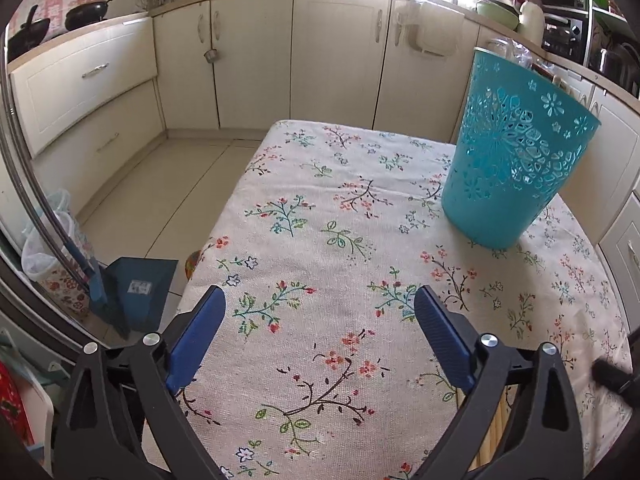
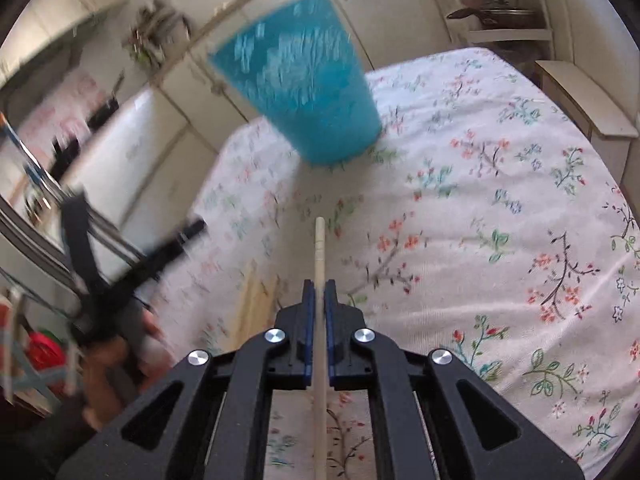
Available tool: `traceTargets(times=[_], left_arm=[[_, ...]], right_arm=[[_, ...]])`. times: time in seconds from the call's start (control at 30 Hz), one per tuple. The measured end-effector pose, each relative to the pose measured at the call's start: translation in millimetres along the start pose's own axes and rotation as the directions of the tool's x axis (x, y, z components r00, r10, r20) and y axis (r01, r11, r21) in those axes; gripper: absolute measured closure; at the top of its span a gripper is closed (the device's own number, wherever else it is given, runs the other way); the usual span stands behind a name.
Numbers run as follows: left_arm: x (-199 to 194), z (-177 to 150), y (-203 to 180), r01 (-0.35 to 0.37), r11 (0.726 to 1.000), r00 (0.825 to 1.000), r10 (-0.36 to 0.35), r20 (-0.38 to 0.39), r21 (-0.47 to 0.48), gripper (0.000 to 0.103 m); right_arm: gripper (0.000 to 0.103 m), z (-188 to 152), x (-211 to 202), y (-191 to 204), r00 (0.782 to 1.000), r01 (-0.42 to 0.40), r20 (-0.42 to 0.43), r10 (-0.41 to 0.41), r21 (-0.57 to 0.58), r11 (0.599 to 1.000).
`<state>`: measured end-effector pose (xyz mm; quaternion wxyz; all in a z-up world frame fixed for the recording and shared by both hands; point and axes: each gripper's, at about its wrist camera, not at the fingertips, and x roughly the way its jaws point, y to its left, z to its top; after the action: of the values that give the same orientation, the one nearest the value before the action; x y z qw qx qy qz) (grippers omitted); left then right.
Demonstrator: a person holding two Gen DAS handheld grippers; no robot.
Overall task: Organize utensils
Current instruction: 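Lift the held chopstick with the right tool over the teal basket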
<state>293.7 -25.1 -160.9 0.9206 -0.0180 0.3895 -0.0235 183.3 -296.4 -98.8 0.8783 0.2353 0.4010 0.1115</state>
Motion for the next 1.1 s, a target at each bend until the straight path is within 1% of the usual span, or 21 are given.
traceTargets(times=[0.1,0.2,0.27,0.3,0.4,0.47,0.5,0.6,0.67,0.7,0.73,0.8,0.87,0.93,1.03,1.1], left_arm=[[2.6,1.2,-4.8,-0.008,1.0,1.0,0.008,-0.015,0.017,0.011],[5.5,1.3,-6.5,-0.011,1.0,0.999,0.012,-0.031,0.023,0.011],[7.1,1.2,-6.1,-0.015,1.0,0.999,0.016,-0.039,0.019,0.011],[7.1,1.2,-5.7,-0.016,1.0,0.999,0.017,-0.039,0.015,0.011],[7.1,2.3,-5.1,-0.015,1.0,0.999,0.015,-0.038,0.009,0.011],[7.0,2.3,-4.9,-0.014,1.0,0.999,0.014,-0.036,0.006,0.011],[6.9,2.4,-4.7,-0.013,1.0,0.999,0.013,-0.035,0.005,0.011],[7.7,2.0,-4.4,-0.009,1.0,0.999,0.009,-0.037,0.003,0.011],[7.8,2.0,-3.9,-0.004,1.0,0.999,0.004,-0.04,0.004,0.011],[7.8,1.9,-3.4,-0.002,1.0,0.999,0.002,-0.041,0.004,0.011],[8.0,1.9,-3.1,0.001,1.0,0.999,-0.001,-0.042,0.003,0.011],[8.2,1.8,-2.9,0.005,1.0,0.999,-0.005,-0.042,0.0,0.011],[8.3,1.9,-2.8,0.009,1.0,0.999,-0.009,-0.042,-0.002,0.011],[8.0,1.7,-2.8,0.013,1.0,0.999,-0.013,-0.041,-0.001,0.011],[8.3,1.8,-3.8,0.013,1.0,0.999,-0.013,-0.042,0.002,0.011],[8.5,1.5,-3.7,0.012,1.0,0.999,-0.012,-0.043,0.003,0.011]], right_arm=[[0.097,19.6,-17.9,6.9,0.995,-0.058,0.079,0.056,0.021,0.998],[0.097,45.2,-36.8,23.4,0.979,-0.113,0.17,0.111,-0.002,0.994],[0.097,66.0,-46.6,38.6,0.962,-0.141,0.229,0.146,-0.039,0.989],[0.097,80.3,-50.6,49.5,0.949,-0.15,0.269,0.162,-0.065,0.986],[0.097,114.3,-55.6,67.1,0.915,-0.15,0.363,0.174,-0.095,0.984],[0.097,140.3,-58.2,79.7,0.876,-0.127,0.453,0.165,-0.112,0.986],[0.097,147.8,-59.6,84.8,0.861,-0.115,0.484,0.158,-0.118,0.986],[0.097,182.0,-46.2,93.9,0.807,-0.063,0.581,0.106,-0.094,0.994],[0.097,194.6,-33.2,95.9,0.778,-0.021,0.625,0.061,-0.07,0.997],[0.097,197.1,-28.5,94.8,0.769,-0.006,0.637,0.045,-0.063,0.998],[0.097,200.8,-20.1,94.3,0.766,0.014,0.643,0.024,-0.055,0.998],[0.097,204.3,-6.6,92.1,0.773,0.051,0.634,-0.011,-0.044,0.998],[0.097,201.7,12.0,87.7,0.796,0.088,0.604,-0.044,-0.044,0.995],[0.097,193.2,20.9,84.3,0.814,0.11,0.578,-0.057,-0.058,0.992],[0.097,182.2,26.6,78.8,0.822,0.141,0.564,-0.073,-0.077,0.987],[0.096,176.0,28.0,75.3,0.838,0.144,0.54,-0.076,-0.084,0.986]])
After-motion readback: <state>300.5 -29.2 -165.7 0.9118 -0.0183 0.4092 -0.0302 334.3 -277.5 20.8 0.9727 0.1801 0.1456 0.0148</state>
